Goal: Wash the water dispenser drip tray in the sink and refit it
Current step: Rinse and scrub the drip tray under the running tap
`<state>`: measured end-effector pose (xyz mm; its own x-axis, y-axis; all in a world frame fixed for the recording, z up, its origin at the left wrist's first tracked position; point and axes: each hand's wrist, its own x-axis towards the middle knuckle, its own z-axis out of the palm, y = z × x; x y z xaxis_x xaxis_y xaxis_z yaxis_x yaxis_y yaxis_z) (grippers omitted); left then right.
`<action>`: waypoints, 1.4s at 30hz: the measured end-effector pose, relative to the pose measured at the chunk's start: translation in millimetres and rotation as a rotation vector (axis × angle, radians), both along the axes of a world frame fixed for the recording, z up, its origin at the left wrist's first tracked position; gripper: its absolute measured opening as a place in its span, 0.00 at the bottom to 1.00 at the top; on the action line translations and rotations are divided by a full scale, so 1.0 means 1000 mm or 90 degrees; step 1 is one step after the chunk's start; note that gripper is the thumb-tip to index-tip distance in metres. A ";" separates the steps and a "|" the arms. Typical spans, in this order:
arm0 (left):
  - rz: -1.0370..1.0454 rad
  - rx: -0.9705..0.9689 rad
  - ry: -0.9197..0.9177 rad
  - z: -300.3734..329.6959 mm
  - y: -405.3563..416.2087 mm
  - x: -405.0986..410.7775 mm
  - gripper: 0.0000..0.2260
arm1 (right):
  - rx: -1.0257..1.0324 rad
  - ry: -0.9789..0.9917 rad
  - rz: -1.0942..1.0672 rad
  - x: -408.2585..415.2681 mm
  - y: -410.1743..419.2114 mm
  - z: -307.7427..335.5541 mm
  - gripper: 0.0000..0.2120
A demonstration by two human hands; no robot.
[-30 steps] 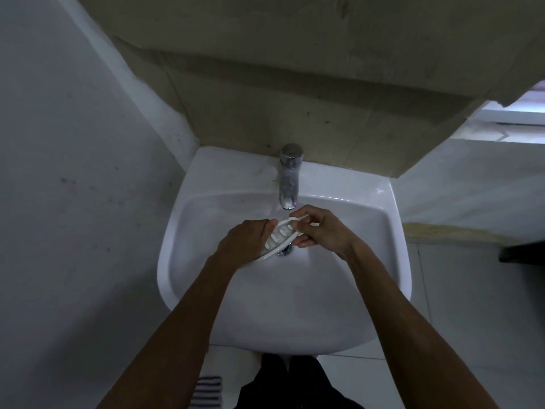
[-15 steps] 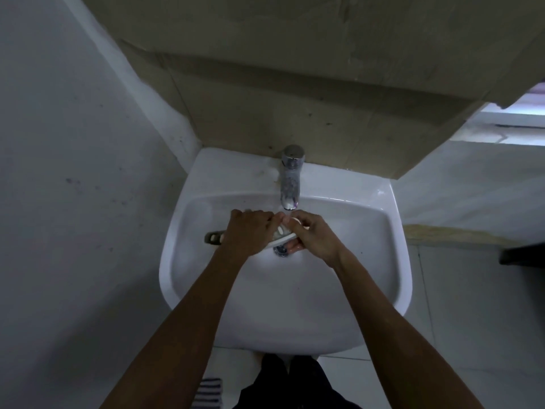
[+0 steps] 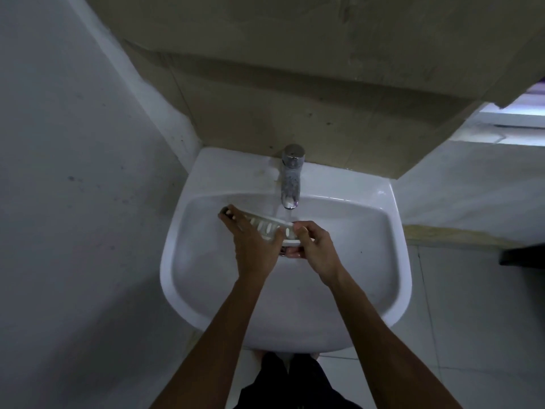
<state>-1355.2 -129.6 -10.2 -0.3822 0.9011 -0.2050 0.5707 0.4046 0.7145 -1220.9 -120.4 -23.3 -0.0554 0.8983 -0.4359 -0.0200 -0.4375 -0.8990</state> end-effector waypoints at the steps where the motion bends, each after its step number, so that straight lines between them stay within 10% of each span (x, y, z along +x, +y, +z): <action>1: 0.006 -0.009 -0.020 0.002 0.001 -0.001 0.54 | 0.004 -0.011 0.006 0.002 0.001 -0.001 0.12; 19: 0.094 0.034 -0.266 -0.016 0.017 -0.028 0.68 | 0.023 -0.006 0.057 0.020 0.013 0.004 0.12; 35: 0.010 0.048 -0.355 -0.010 0.020 -0.023 0.53 | 0.123 -0.206 0.170 0.033 0.008 0.006 0.06; 42: -0.095 -0.020 -0.297 -0.007 0.012 -0.015 0.43 | 0.213 -0.398 0.372 0.019 0.005 0.000 0.28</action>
